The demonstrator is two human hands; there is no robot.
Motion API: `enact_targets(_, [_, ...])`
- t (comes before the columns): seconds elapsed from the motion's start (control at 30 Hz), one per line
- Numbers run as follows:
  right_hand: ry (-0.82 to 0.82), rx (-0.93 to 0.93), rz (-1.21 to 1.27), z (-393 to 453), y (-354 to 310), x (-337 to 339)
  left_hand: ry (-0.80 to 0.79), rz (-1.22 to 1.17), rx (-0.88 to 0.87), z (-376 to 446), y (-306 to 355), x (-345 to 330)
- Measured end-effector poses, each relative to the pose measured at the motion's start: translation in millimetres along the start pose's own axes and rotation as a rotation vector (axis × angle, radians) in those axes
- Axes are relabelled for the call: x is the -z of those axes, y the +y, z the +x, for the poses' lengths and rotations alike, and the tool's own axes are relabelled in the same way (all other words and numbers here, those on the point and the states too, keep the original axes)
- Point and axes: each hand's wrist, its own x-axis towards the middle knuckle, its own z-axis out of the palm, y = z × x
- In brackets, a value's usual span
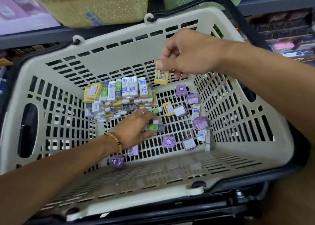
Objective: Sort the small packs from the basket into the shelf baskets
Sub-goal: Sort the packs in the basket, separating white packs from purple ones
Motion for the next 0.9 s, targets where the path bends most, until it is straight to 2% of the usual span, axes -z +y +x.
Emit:
enact_targets(0.07, [0.002,0.006,0.0,0.9,-1.5,-1.4,0.092,0.062,0.058,11.1,11.1,-3.9])
enact_targets(0.2, [0.011,0.021,0.016,1.7,-1.7,-2.7,0.037,0.259,0.14,29.0,25.2,-23.6])
enact_targets(0.37, [0.002,0.029,0.007,2.6,1.4,-1.0,0.014,0.111,0.159,34.3,22.9,-27.9])
enact_targets(0.47, [-0.009,0.03,0.003,4.5,2.3,-0.6,-0.059,0.047,0.071,36.5,30.1,-28.1])
enact_targets(0.6, [-0.012,0.032,-0.003,5.8,3.6,-0.4,-0.113,0.101,-0.016,44.1,35.7,-28.7])
enact_targets(0.77, [-0.014,0.034,-0.009,6.0,5.1,-2.2,-0.088,0.177,0.136,61.7,39.1,-32.5])
enact_targets(0.9, [-0.028,0.034,-0.013,5.3,5.8,-1.2,-0.103,0.221,0.143,55.4,42.6,-31.4])
